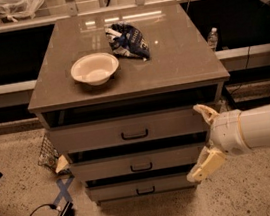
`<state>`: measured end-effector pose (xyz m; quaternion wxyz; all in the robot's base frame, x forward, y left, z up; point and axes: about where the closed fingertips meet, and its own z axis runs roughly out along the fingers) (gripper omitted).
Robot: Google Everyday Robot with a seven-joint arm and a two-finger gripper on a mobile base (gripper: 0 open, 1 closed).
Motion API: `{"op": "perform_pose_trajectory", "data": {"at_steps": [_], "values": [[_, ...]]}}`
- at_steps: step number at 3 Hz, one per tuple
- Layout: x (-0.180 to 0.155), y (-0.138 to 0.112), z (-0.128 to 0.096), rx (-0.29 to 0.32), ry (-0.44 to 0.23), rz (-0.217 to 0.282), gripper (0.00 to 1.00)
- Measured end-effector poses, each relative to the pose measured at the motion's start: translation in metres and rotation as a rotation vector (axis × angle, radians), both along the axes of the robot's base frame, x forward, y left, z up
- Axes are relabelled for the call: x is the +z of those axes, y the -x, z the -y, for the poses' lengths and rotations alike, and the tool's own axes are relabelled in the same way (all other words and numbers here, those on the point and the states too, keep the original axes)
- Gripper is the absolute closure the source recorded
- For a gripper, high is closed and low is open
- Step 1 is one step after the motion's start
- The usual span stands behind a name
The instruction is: Open middle drawer
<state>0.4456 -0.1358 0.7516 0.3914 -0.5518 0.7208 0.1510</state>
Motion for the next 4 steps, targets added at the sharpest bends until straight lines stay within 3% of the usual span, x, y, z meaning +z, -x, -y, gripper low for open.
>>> {"op": "perform_pose_trajectory", "data": {"at_steps": [1, 2, 3, 4], "values": [[-0.008, -0.02, -0.001, -0.03, -0.04, 0.079, 0.0], [-0.011, -0.021, -0.002, -0.03, -0.027, 0.079, 0.0], [-0.053, -0.028, -0.018, -0.033, 0.071, 0.058, 0.0], [-0.135, -0.037, -0.031, -0.01, 0.179, 0.088, 0.0]]}}
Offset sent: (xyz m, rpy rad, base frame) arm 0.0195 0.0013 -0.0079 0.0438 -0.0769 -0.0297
